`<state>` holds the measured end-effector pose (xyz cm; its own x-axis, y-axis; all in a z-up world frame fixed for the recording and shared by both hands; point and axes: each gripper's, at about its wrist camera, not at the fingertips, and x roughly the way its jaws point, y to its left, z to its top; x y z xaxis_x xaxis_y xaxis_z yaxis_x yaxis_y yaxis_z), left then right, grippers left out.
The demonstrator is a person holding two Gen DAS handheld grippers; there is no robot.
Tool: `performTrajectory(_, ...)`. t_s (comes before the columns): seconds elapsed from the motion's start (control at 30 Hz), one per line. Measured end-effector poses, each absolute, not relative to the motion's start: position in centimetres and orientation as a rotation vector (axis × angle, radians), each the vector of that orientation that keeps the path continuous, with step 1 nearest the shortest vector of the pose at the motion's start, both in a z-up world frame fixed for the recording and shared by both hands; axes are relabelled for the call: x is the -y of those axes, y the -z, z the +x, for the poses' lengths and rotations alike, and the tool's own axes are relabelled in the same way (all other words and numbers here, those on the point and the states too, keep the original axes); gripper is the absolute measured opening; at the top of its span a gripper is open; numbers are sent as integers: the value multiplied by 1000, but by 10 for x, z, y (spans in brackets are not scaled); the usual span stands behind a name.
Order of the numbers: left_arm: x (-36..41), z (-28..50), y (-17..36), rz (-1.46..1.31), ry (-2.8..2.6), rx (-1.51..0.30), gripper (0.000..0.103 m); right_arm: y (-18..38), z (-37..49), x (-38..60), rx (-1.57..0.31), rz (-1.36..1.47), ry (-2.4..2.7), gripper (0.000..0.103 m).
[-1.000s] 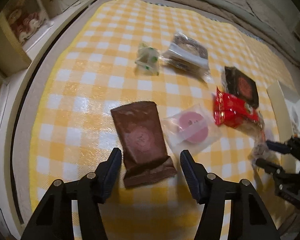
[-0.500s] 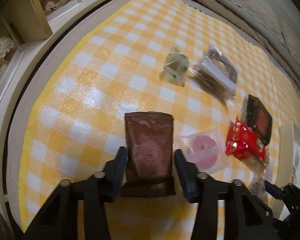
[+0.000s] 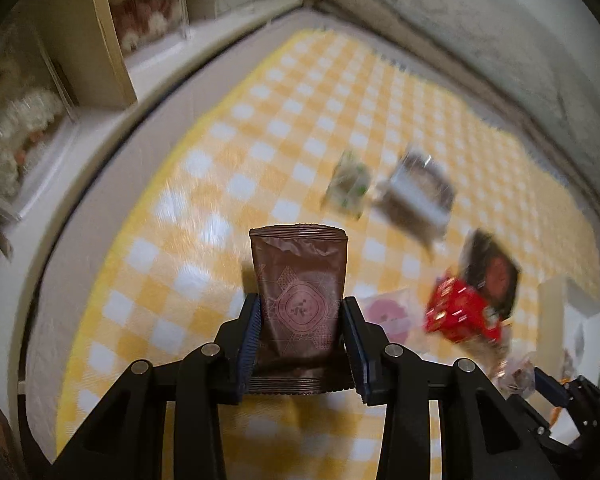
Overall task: Organize snacks
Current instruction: 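Carry the brown packet and clear cake packet over the white tray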
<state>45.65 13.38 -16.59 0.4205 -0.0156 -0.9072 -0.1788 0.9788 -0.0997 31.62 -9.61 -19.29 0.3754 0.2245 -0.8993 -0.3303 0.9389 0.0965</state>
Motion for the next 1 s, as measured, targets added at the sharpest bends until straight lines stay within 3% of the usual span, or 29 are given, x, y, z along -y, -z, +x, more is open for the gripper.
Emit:
performTrajectory(0.43, -98, 381, 78, -195, 12, -895, 39, 123, 306, 120, -862, -67, -255, 34)
performTrajectory(1.0, -7, 359, 60, -88, 169, -877, 39, 85, 290, 195, -811, 22, -90, 34)
